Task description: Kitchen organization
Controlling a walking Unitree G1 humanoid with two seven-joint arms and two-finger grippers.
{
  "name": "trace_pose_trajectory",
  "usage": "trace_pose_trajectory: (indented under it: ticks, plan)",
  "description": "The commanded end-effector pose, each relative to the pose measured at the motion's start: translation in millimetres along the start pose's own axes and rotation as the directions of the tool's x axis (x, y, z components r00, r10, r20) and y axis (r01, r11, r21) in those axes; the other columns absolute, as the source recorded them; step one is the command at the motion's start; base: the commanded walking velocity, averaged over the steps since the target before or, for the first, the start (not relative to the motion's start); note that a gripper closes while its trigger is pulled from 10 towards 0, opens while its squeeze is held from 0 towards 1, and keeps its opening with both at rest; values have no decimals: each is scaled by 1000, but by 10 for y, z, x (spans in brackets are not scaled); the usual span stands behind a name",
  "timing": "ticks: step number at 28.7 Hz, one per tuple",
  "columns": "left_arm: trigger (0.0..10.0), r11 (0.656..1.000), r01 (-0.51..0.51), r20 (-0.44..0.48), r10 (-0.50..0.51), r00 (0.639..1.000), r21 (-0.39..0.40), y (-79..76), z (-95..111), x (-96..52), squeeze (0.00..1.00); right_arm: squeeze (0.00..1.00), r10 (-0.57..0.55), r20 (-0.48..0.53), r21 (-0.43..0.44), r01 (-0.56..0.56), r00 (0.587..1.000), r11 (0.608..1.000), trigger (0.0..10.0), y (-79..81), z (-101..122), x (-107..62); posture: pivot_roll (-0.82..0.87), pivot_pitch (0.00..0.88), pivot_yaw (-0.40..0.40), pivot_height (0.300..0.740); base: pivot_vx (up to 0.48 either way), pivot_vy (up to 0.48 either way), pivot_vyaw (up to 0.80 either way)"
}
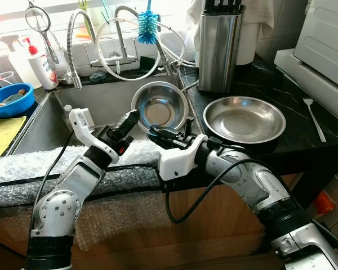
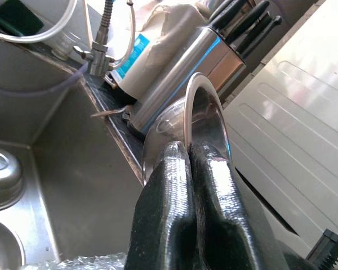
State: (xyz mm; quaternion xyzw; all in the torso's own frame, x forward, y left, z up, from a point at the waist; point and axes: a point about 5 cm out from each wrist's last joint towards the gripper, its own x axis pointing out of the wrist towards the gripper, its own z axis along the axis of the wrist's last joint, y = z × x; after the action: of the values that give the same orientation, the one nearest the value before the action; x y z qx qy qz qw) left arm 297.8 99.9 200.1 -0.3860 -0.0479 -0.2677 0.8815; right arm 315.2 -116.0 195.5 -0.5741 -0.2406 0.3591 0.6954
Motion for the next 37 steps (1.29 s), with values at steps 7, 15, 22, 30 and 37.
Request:
trace_pose_trajectory:
  ticks: [7, 15, 22, 30, 37]
  plan:
    - [0, 998, -69, 56, 68, 996, 7, 94, 95, -30, 0, 1000, -50, 1, 19, 50, 999, 999, 10000, -117, 3, 23, -87, 0, 137, 740, 0, 0, 0]
    - [0, 976, -211, 181, 217, 959, -52, 260, 249, -28, 0, 1000, -103, 17, 107, 100, 995, 989, 10000, -147, 62, 62, -88, 0, 137, 740, 0, 0, 0]
    - [6980, 932, -352, 300, 362, 882, -90, 425, 384, -69, 0, 0, -195, 11, 233, 187, 981, 954, 10000, -193, 118, 82, -92, 0, 138, 740, 0, 0, 0]
    - [10000, 843, -497, 335, 416, 845, 205, 554, 365, -76, 0, 0, -541, -324, 606, 609, 776, 511, 10000, -360, -58, -48, -104, 0, 143, 740, 0, 0, 0]
    - [10000, 789, -476, 317, 370, 873, 390, 568, 305, -18, 0, 0, -500, -477, 662, 670, 723, 337, 10000, -84, -106, -166, -108, 0, 145, 740, 0, 0, 0]
